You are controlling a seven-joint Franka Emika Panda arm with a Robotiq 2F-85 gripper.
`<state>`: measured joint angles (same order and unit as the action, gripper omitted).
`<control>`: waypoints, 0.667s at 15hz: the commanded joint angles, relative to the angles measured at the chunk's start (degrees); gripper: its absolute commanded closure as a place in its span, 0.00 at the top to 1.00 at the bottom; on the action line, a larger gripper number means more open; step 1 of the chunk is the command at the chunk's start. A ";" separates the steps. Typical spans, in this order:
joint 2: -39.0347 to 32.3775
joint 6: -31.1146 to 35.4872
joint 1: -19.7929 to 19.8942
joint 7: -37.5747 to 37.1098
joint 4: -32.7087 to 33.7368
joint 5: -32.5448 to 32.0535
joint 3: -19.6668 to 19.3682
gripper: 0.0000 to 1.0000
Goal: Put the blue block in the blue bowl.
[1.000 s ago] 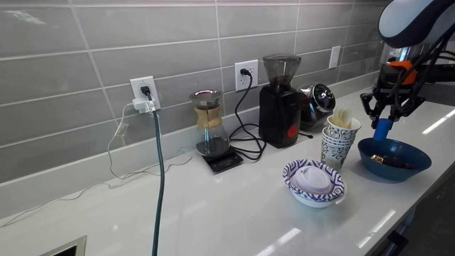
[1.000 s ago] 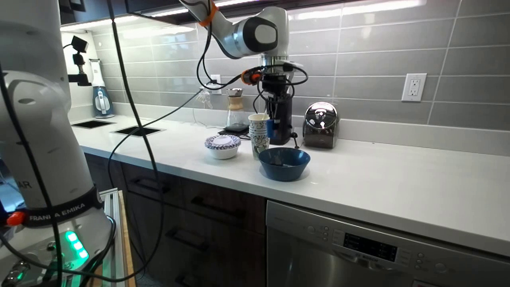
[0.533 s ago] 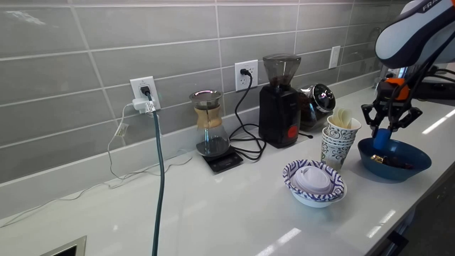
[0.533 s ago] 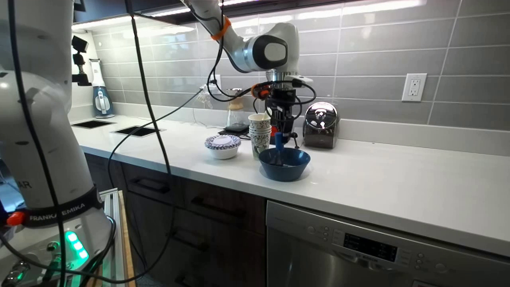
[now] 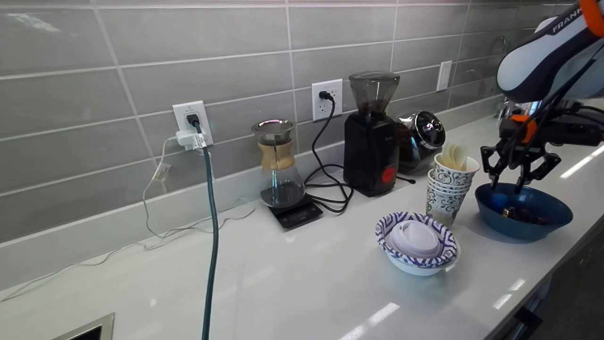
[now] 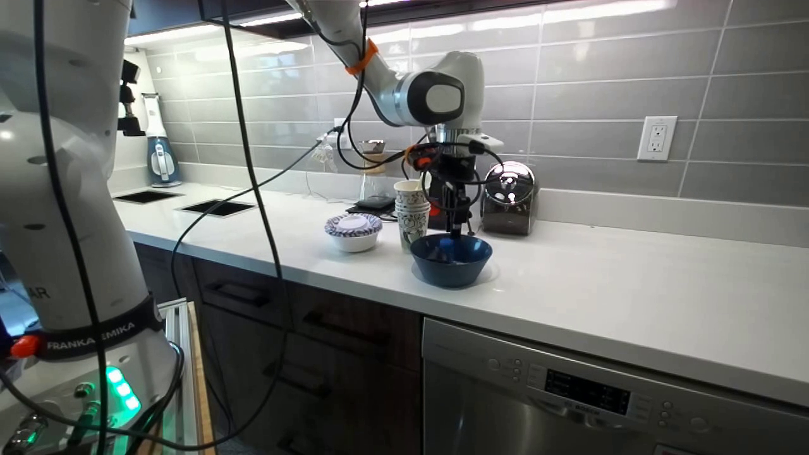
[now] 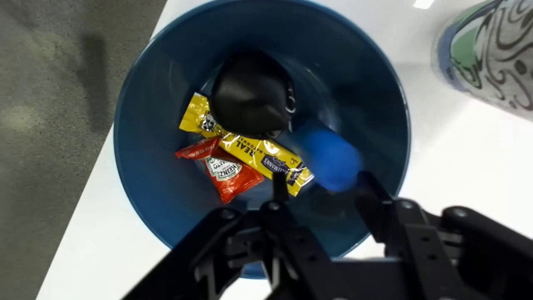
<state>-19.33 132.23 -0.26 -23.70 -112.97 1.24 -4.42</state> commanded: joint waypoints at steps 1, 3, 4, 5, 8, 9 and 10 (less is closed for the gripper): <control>0.97 -1.89 1.10 1.72 0.98 3.95 0.33 0.79; 2.80 -2.27 1.65 2.80 0.20 4.44 0.02 0.92; 3.95 -2.62 2.01 3.32 -0.28 4.32 -0.21 0.98; 5.44 -3.11 2.62 4.74 -0.93 4.59 -0.24 1.00; 10.85 -5.60 4.61 11.64 -3.57 4.29 -0.54 1.00; 12.83 -6.05 5.44 15.83 -4.77 4.86 -0.44 1.00; 15.05 -7.93 6.23 20.33 -6.25 5.35 -0.46 1.00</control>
<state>-11.44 127.16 3.88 -13.86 -113.85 4.05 -5.14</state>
